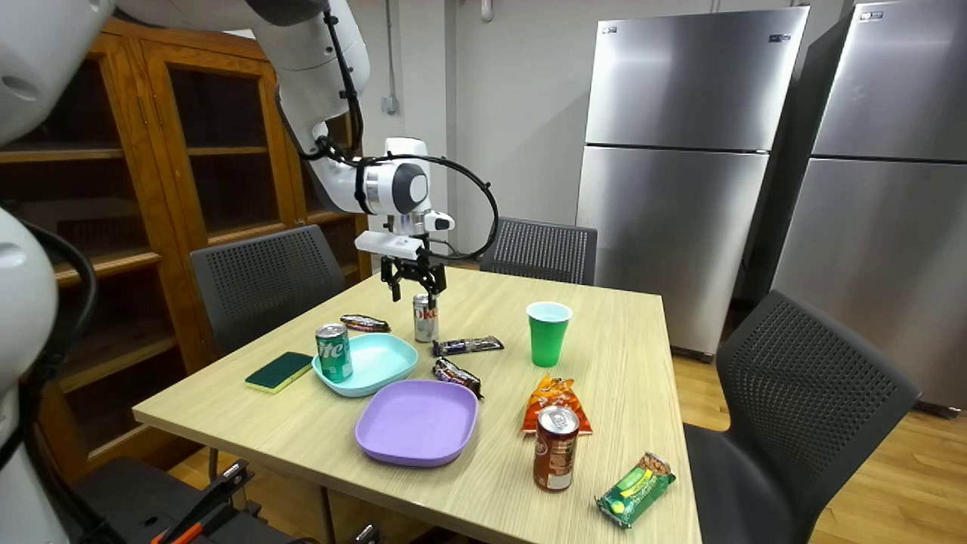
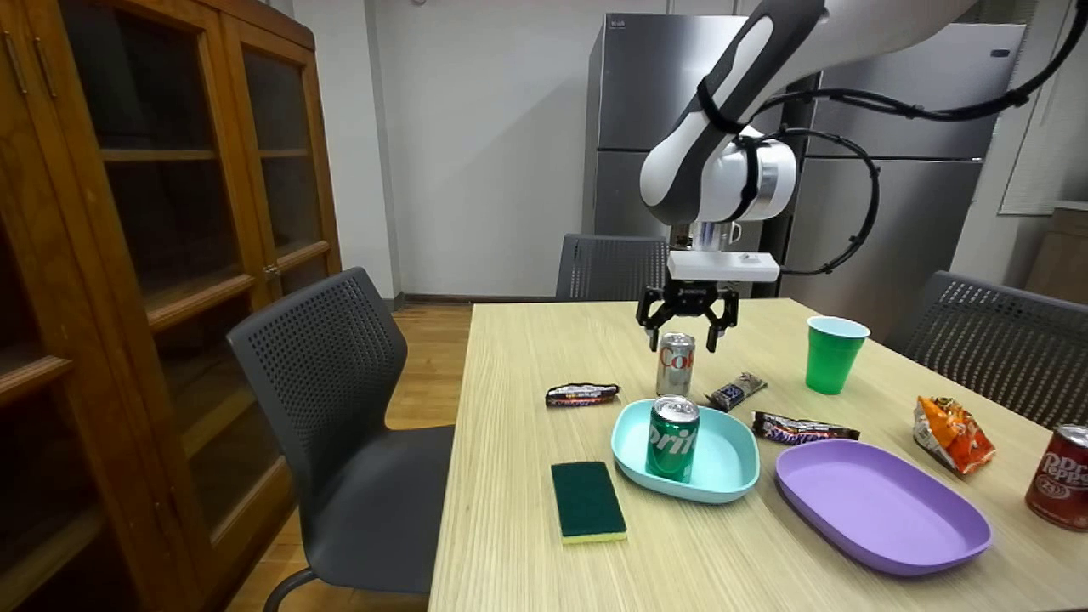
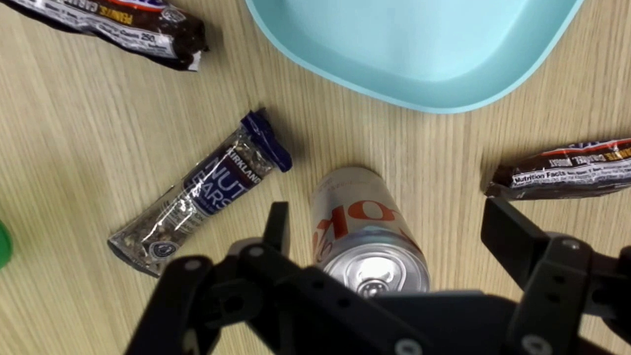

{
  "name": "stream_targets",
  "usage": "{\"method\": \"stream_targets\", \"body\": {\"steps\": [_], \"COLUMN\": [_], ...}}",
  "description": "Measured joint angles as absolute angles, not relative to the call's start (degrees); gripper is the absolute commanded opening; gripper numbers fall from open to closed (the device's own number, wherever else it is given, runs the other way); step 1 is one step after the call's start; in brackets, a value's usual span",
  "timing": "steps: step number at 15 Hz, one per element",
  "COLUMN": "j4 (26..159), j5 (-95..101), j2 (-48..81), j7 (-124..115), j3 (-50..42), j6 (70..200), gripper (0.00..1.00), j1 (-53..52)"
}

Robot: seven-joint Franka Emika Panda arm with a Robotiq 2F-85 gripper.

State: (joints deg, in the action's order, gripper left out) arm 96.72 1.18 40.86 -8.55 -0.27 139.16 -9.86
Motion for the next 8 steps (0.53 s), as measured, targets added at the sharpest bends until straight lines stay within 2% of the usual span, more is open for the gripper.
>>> {"method": "stream_targets", "body": {"steps": [8], "j4": [85.7], "j5": [1.2], "j2": [48.9], "j7": [-9.5], "j3": [-0.8], "j6": [136.1], "gripper": [1.00], "j1": [-10.2]}}
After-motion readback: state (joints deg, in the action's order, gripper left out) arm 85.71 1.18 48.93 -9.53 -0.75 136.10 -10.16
